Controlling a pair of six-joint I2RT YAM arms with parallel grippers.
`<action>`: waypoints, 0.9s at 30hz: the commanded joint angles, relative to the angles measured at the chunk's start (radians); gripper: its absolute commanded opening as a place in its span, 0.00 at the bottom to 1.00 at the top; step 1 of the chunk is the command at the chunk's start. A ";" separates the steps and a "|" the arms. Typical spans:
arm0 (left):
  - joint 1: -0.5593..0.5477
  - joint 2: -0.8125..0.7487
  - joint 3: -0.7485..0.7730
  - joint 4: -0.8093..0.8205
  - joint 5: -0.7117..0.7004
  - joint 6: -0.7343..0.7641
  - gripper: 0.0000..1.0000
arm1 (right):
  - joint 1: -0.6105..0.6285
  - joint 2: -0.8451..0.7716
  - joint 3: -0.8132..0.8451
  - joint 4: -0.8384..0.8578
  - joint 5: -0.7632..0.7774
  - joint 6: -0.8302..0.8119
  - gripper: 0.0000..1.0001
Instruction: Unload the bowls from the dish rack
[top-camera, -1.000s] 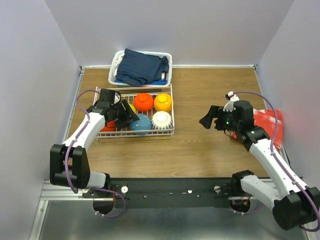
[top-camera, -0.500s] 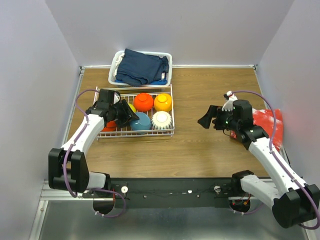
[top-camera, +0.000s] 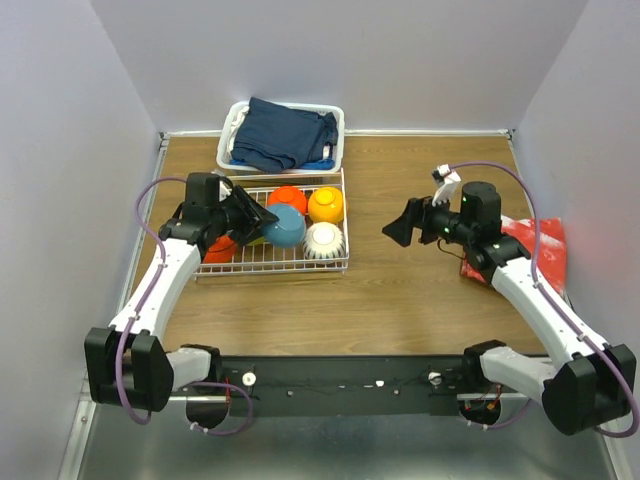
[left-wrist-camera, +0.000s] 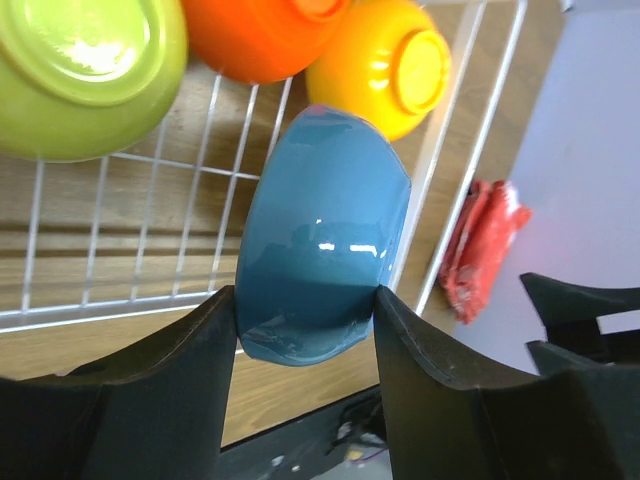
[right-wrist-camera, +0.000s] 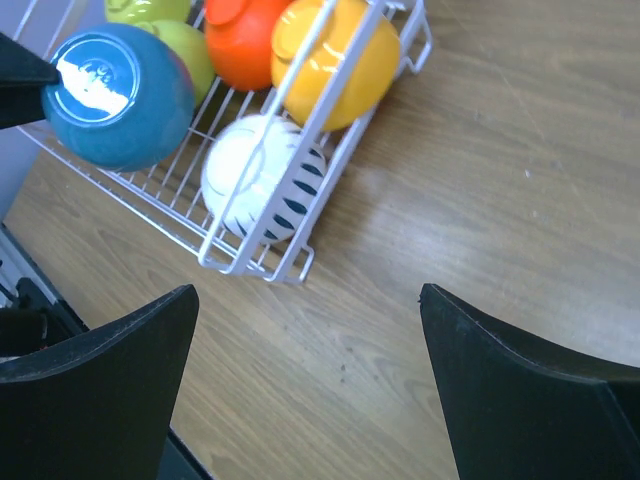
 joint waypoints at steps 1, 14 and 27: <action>-0.010 -0.076 -0.002 0.104 -0.008 -0.209 0.03 | 0.056 0.048 0.087 0.084 0.034 -0.124 1.00; -0.049 -0.167 0.053 -0.034 -0.140 -0.518 0.00 | 0.486 0.166 0.151 0.354 0.517 -0.514 1.00; -0.099 -0.133 0.096 -0.008 -0.157 -0.569 0.00 | 0.752 0.327 0.127 0.586 0.669 -0.738 1.00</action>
